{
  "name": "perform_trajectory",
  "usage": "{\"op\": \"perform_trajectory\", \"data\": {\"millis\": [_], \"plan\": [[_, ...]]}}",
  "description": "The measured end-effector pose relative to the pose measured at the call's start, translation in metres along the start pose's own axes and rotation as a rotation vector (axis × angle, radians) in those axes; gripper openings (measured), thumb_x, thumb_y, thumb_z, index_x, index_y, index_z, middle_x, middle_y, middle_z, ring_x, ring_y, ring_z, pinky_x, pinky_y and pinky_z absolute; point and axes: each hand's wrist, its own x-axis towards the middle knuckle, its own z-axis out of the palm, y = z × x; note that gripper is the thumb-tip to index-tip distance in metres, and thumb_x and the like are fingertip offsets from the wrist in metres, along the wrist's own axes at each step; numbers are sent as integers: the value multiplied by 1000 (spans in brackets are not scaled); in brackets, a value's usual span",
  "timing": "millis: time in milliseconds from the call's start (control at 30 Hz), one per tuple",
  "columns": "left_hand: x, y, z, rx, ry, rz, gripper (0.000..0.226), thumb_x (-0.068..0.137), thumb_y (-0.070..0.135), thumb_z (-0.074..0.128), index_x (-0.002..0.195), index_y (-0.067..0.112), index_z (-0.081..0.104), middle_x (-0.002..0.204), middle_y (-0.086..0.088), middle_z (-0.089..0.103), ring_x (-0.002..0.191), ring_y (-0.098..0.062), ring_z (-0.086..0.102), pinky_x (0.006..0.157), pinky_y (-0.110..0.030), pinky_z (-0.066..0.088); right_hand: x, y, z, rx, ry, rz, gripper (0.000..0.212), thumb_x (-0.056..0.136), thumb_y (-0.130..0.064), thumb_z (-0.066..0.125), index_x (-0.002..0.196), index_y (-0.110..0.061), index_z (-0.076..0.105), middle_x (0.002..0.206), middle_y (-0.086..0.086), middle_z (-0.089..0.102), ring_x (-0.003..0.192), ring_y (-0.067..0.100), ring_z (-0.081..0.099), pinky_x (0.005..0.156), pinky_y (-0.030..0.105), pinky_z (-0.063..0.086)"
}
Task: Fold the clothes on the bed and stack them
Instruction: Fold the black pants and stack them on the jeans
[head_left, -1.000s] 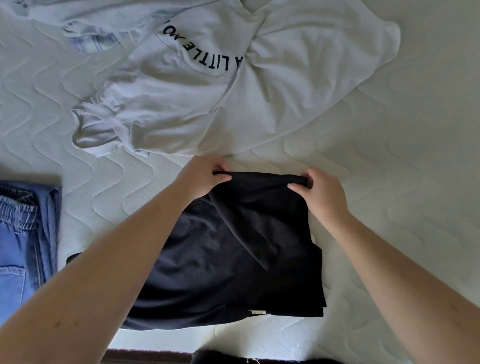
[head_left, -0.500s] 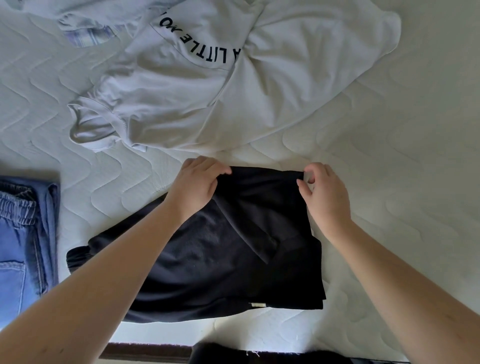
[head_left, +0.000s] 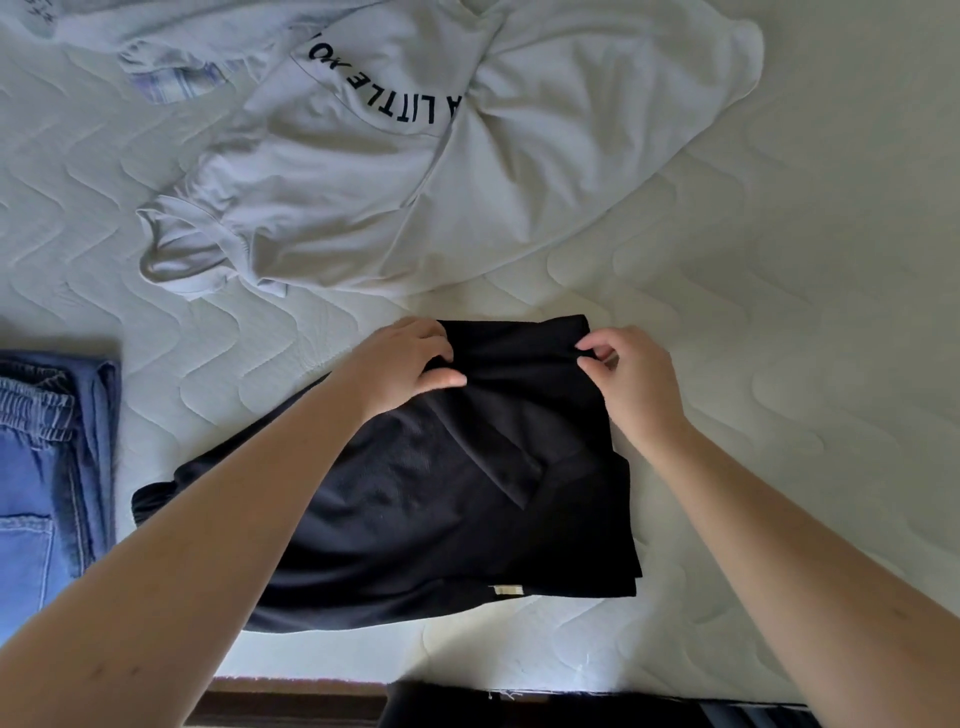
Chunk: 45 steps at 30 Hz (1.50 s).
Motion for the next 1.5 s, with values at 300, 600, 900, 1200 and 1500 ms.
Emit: {"op": "perform_trajectory", "data": {"millis": [300, 600, 900, 1200, 1500], "plan": [[65, 74, 1, -10, 19, -23, 41, 96, 39, 54, 135, 27, 50, 136, 2, 51, 127, -23, 43, 105, -39, 28, -17, 11, 7, 91, -26, 192, 29, 88, -27, 69, 112, -18, 56, 88, -10, 63, 80, 13, 64, 76, 31, 51], [107, 86, -14, -388, -26, -74, 9, 91, 32, 65, 92, 28, 57, 89, 15, 58, 81, -3, 55, 67, -17, 37, -35, 20, 5, -84, -167, 206, 28, 89, -44, 64, 93, -16, 60, 80, -1, 64, 75, 19, 59, 65, 31, 46], [122, 90, -4, -301, 54, -87, 15, 89, 31, 68, 92, 20, 59, 84, 2, 62, 75, -13, 54, 61, -18, 37, -40, 29, 4, -2, -183, 272, 26, 87, -41, 68, 96, -17, 63, 85, -4, 67, 83, 17, 63, 74, 33, 52], [109, 96, -1, -669, 50, -146, 18, 93, 18, 62, 95, 36, 62, 97, 19, 67, 90, 11, 60, 79, -2, 39, -48, 32, 1, 293, -277, 250, 25, 98, -22, 49, 119, -24, 62, 90, -14, 64, 69, -2, 61, 61, 9, 46], [93, 87, -2, -1006, 70, -137, 21, 94, 6, 62, 96, 26, 66, 100, 9, 69, 96, 1, 63, 101, -20, 43, -37, 26, -5, 90, -377, 197, 12, 90, -23, 62, 100, -17, 63, 88, -3, 64, 74, 21, 62, 60, 31, 50]]}}
